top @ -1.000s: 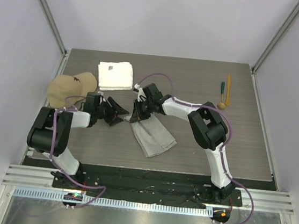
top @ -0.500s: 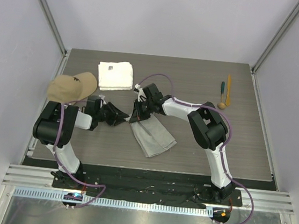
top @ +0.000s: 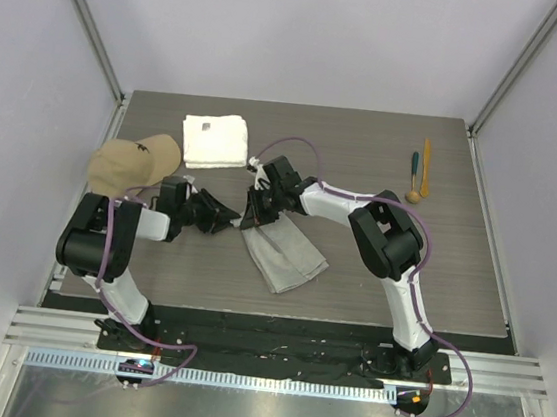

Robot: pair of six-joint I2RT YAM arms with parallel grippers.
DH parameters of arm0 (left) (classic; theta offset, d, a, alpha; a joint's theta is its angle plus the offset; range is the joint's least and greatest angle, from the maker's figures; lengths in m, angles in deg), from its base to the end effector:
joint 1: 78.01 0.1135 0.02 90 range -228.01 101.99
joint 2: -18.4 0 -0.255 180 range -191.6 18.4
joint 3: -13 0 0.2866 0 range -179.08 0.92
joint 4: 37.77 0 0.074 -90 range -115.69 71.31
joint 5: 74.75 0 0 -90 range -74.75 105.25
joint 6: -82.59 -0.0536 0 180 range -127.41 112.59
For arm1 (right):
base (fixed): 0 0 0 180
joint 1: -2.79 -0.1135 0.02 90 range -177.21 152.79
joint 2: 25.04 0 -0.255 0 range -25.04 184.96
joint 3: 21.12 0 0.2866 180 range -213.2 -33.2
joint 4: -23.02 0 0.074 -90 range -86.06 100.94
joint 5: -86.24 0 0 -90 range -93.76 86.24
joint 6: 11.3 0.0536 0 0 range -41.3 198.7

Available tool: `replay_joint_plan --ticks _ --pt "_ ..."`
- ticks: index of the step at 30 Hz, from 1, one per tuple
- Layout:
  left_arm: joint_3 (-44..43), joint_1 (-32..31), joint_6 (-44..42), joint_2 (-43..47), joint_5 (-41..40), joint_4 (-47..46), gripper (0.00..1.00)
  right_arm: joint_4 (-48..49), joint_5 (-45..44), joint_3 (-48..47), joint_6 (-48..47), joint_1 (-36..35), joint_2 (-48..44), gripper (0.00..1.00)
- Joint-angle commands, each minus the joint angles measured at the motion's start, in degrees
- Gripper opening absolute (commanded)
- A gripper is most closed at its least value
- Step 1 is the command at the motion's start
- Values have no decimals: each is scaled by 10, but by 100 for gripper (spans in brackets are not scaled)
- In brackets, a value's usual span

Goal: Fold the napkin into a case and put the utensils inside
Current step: Pass from the right arm to the left

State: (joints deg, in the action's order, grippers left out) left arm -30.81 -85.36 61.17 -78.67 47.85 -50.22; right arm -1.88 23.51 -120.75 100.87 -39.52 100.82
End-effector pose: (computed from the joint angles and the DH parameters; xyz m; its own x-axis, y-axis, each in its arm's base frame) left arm 0.3067 -0.0687 0.0590 -0.7135 -0.6987 0.0514 -0.4164 0.3639 -0.8332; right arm 0.3553 0.3566 0.0988 -0.8392 -0.3103 -0.4465 -0.5337 0.6273 0.5672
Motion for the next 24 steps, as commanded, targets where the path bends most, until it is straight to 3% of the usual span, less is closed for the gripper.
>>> replay_joint_plan --ticks 1,4,8,10,16,19,24 --pt "-15 2 -2 30 14 19 31 -7 -18 -17 -10 -6 -11 1" --pt "-12 2 0 28 16 17 25 -6 -17 -20 -5 -6 -10 1" --pt "-12 2 3 18 23 4 9 -5 -22 -22 2 -9 -9 2" --pt "-19 2 -1 12 24 14 0 -7 -23 -22 7 -8 -11 16" --pt "-47 2 -55 15 -3 110 0 -69 -44 -4 -18 6 -78 48" --pt "-64 2 -78 18 -19 168 0 -77 -37 29 -27 32 -127 54" --pt "-83 2 -85 28 -25 210 0 -73 -14 62 -44 69 -152 54"
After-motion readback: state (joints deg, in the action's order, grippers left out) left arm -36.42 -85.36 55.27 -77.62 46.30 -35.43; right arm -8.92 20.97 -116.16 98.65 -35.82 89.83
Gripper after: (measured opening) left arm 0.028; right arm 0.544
